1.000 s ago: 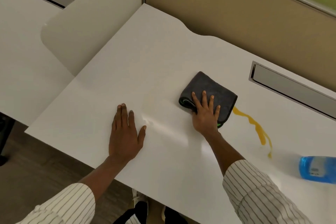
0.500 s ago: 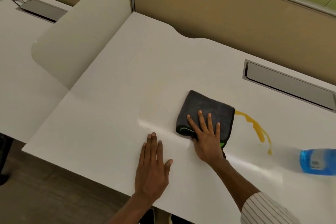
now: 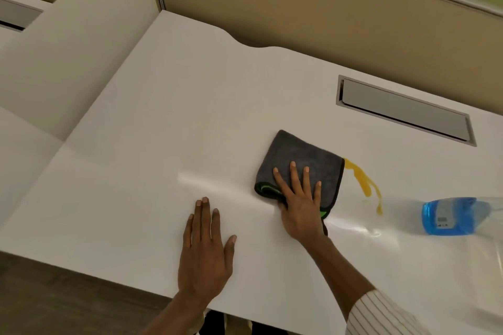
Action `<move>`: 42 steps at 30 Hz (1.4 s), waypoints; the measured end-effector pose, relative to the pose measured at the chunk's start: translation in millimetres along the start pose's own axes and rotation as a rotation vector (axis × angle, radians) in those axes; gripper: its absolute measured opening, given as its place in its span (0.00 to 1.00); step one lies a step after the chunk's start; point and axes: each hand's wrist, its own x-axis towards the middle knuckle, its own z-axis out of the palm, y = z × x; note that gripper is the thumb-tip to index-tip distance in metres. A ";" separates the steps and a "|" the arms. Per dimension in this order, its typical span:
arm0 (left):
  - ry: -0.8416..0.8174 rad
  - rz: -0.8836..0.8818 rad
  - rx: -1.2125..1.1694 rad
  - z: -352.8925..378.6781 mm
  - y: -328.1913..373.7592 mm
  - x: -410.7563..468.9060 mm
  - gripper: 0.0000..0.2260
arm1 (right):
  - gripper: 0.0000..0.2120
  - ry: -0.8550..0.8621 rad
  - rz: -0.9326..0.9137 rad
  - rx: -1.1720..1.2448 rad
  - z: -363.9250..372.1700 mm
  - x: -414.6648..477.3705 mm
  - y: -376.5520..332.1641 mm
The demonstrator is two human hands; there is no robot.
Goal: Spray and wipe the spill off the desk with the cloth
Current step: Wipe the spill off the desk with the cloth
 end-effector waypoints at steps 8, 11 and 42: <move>0.001 -0.001 0.003 -1.1 0.5 -0.8 0.33 | 0.38 -0.003 -0.141 -0.027 -11.8 23.3 22.2; 0.007 0.003 0.012 -1.8 1.5 -0.4 0.33 | 0.36 -0.020 -0.106 -0.004 -25.2 56.8 41.4; 0.014 0.011 0.059 -7.5 9.5 0.3 0.33 | 0.34 -0.049 0.324 0.108 -18.8 -28.2 63.7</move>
